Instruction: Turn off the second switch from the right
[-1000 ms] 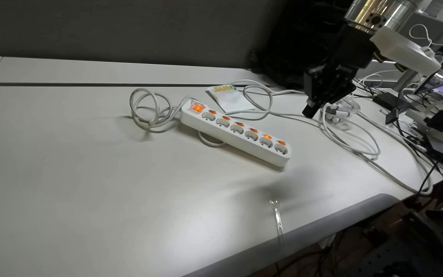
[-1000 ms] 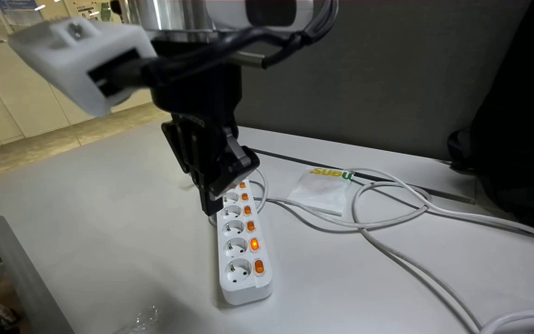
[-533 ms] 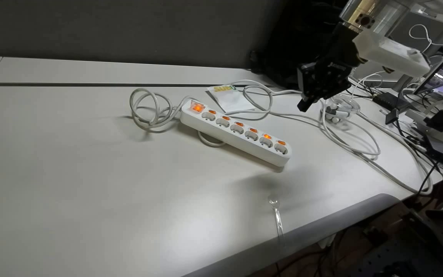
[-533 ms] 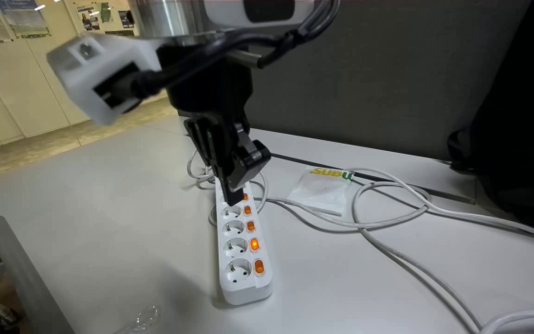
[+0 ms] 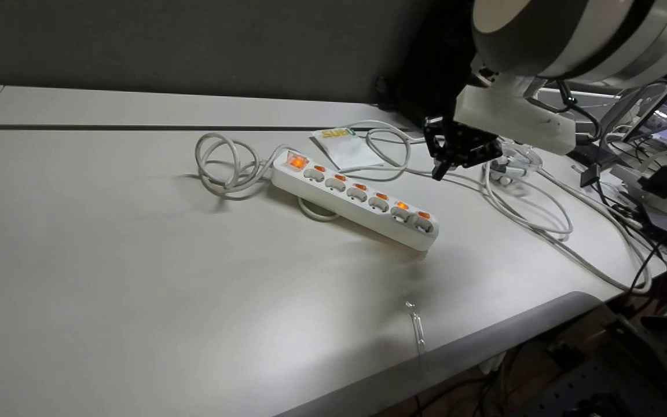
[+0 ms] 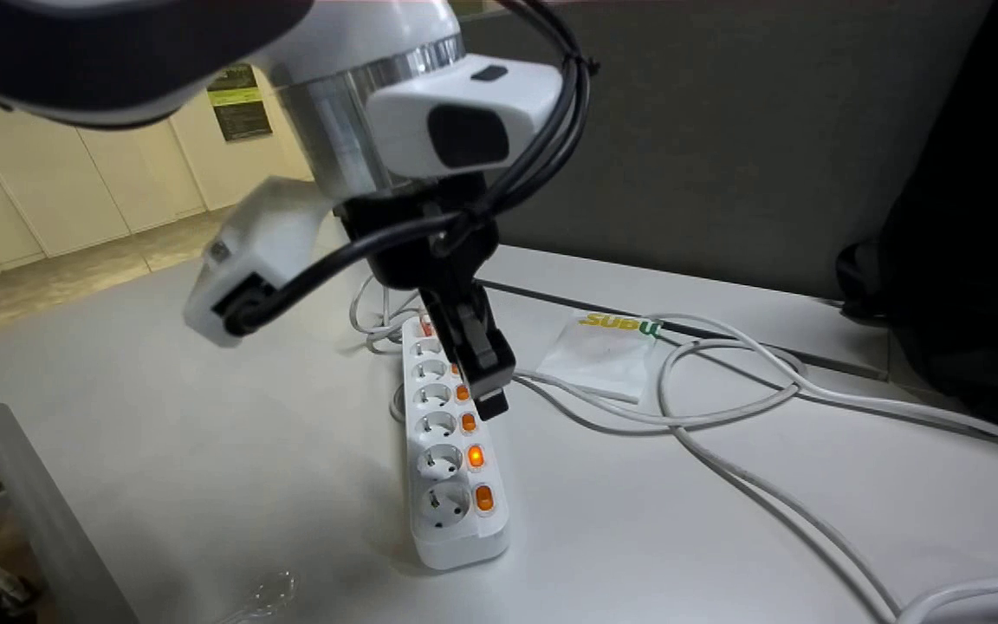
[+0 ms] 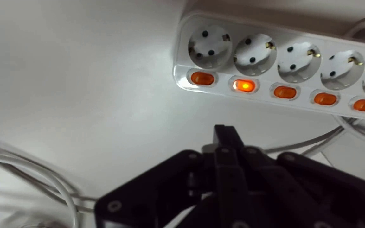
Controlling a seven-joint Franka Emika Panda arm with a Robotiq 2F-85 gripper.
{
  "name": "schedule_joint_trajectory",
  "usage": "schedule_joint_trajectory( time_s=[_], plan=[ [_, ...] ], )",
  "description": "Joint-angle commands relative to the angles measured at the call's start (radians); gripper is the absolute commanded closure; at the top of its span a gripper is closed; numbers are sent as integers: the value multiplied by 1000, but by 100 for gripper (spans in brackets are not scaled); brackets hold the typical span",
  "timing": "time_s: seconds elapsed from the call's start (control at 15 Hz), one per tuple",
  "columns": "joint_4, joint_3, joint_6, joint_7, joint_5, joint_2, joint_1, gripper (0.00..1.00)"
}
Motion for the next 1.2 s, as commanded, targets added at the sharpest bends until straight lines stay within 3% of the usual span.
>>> schedule_joint_trajectory(
  time_s=[0.0,0.13,0.33,0.53,1.13],
  plan=[
    [41,-157,-16,260,-71,68,161,100],
    [53,-197,-70,389,-87,83,223,100],
    [70,-125,-135,461,-64,81,194,100],
    [95,-55,-166,468,-37,84,156,100],
    [157,11,-131,381,-39,144,61,100]
  ],
)
